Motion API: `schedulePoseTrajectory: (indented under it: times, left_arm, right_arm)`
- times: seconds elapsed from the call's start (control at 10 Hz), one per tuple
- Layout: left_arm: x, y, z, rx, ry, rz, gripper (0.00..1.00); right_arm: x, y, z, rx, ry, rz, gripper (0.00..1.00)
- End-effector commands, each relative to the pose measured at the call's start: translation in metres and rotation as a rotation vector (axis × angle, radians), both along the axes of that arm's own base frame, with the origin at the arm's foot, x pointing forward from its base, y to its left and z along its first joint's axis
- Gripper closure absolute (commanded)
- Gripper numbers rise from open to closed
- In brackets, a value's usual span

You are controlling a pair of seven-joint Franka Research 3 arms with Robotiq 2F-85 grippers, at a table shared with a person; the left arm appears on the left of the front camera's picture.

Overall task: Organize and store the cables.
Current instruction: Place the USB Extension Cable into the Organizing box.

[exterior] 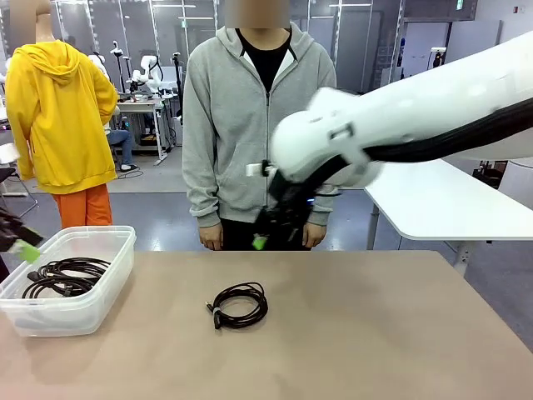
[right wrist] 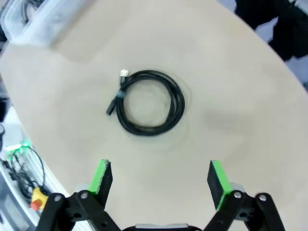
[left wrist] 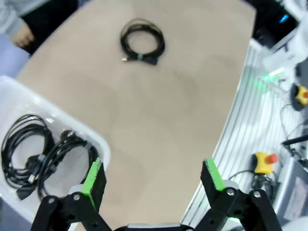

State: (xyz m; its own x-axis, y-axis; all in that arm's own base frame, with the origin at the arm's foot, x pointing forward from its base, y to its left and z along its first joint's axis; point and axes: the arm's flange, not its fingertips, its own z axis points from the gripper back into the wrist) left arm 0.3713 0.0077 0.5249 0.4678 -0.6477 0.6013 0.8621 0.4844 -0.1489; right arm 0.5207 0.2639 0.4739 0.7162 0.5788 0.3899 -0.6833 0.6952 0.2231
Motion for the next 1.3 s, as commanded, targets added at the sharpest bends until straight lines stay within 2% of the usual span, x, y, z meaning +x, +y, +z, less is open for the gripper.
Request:
schedulePoseTrajectory:
  times: [0.0,0.1,0.3,0.5,0.6,0.7,0.8,1.2]
  left_arm:
    - [0.013,-0.051,-0.011,0.054,0.027,0.034,0.00]
    - [0.013,-0.074,-0.020,0.064,0.017,0.066,0.00]
    - [0.011,-0.126,-0.058,0.072,0.031,0.065,0.00]
    - [0.011,-0.162,-0.095,0.153,0.031,0.086,0.00]
    - [0.011,-0.174,-0.110,0.156,0.042,0.106,0.00]
    - [0.013,-0.179,-0.115,0.114,-0.011,0.069,0.00]
    - [0.004,-0.164,-0.097,0.152,0.045,0.059,0.00]
    - [0.004,-0.164,-0.097,0.152,0.045,0.059,0.00]
  right_arm:
    - [-0.062,-0.082,-0.011,0.126,-0.050,0.083,0.00]
    - [-0.078,-0.109,-0.012,0.036,-0.035,0.041,0.00]
    - [-0.119,-0.170,-0.015,-0.012,-0.128,0.008,0.00]
    - [-0.150,-0.194,-0.015,-0.075,-0.284,0.012,0.00]
    - [-0.154,-0.202,-0.015,-0.083,-0.367,0.028,0.00]
    - [-0.139,-0.200,-0.021,-0.077,-0.330,-0.008,0.00]
    - [-0.139,-0.205,-0.004,-0.062,-0.260,0.009,0.00]
    - [-0.139,-0.205,-0.004,-0.062,-0.260,0.009,0.00]
